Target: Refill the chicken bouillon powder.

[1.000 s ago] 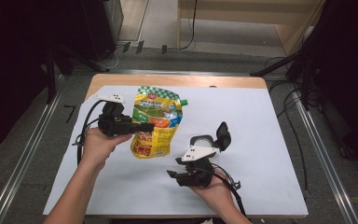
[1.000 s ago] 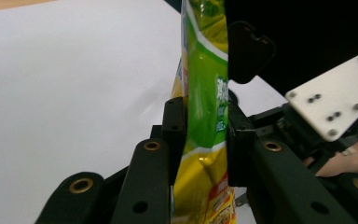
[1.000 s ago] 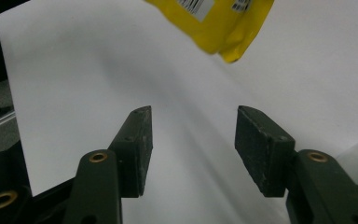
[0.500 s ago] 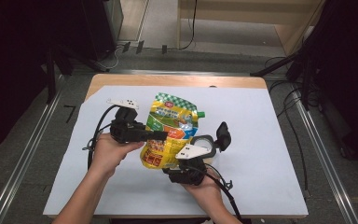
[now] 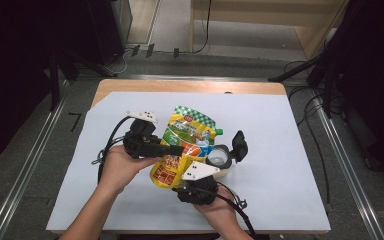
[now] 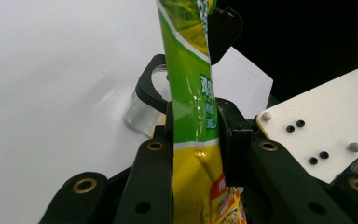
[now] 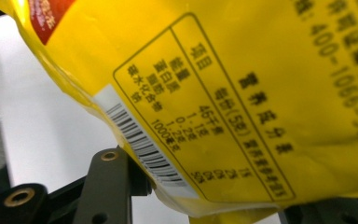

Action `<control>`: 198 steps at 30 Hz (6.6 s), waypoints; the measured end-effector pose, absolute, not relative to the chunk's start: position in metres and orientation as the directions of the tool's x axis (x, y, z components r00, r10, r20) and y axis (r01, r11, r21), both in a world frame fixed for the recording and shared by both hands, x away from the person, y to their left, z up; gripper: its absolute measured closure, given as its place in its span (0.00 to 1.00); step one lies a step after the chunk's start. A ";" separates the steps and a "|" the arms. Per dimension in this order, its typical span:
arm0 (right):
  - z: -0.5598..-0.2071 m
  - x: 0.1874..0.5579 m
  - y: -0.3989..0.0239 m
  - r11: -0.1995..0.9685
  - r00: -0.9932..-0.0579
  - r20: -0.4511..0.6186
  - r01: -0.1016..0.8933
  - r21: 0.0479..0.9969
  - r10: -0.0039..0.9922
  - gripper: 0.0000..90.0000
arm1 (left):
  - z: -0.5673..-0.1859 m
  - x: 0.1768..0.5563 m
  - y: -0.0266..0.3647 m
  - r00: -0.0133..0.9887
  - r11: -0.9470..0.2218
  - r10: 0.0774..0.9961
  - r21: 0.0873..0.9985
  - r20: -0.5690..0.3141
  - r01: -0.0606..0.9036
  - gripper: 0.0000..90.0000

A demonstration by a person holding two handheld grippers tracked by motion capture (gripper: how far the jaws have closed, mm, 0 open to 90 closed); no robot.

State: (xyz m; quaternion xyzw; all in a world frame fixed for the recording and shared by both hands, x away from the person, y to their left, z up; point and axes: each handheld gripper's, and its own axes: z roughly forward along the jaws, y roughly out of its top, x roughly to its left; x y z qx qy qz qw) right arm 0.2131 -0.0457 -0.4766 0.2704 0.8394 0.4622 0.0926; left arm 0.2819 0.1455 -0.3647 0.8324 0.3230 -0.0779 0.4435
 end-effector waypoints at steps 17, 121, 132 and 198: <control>-0.467 0.197 -0.036 0.409 -0.867 0.199 0.404 0.818 0.458 0.65 | -0.364 0.272 0.126 0.750 -0.426 0.517 0.636 -0.413 0.644 0.86; -0.462 0.208 -0.044 0.257 -0.798 0.507 0.591 0.765 0.326 0.78 | -0.369 0.307 0.105 0.539 -0.386 0.557 0.378 -0.632 0.841 0.68; -0.462 0.205 -0.040 0.305 -0.804 0.450 0.573 0.760 0.388 0.62 | -0.370 0.305 0.111 0.521 -0.338 0.549 0.396 -0.654 0.854 0.71; -0.462 0.213 -0.050 0.210 -0.780 0.589 0.624 0.752 0.211 0.78 | -0.351 0.289 0.101 0.603 -0.362 0.571 0.488 -0.558 0.794 0.78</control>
